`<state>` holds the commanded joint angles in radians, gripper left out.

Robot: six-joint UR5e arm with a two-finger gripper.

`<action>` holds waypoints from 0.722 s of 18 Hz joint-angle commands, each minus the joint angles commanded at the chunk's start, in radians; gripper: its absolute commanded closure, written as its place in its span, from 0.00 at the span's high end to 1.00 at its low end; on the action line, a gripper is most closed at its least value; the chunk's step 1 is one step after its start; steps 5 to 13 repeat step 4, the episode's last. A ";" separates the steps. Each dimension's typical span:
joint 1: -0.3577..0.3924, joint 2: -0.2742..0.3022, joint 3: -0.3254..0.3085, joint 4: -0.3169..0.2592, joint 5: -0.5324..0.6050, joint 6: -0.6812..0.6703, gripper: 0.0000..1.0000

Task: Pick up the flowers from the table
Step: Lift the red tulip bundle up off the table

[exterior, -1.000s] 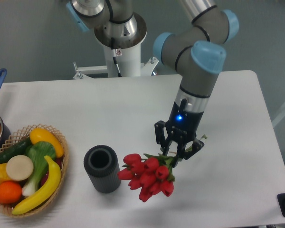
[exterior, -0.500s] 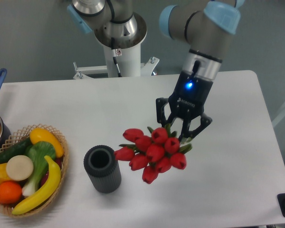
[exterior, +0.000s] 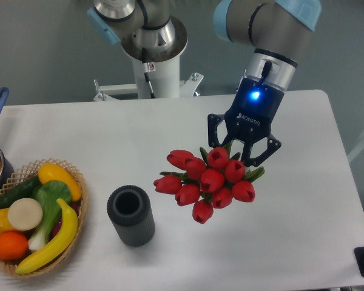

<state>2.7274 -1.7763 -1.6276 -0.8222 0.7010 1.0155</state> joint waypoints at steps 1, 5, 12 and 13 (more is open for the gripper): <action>0.000 0.000 0.000 0.000 0.000 0.000 0.40; 0.000 0.000 -0.003 0.000 0.000 -0.002 0.40; 0.000 0.000 -0.003 0.000 0.000 -0.002 0.40; 0.000 0.000 -0.003 0.000 0.000 -0.002 0.40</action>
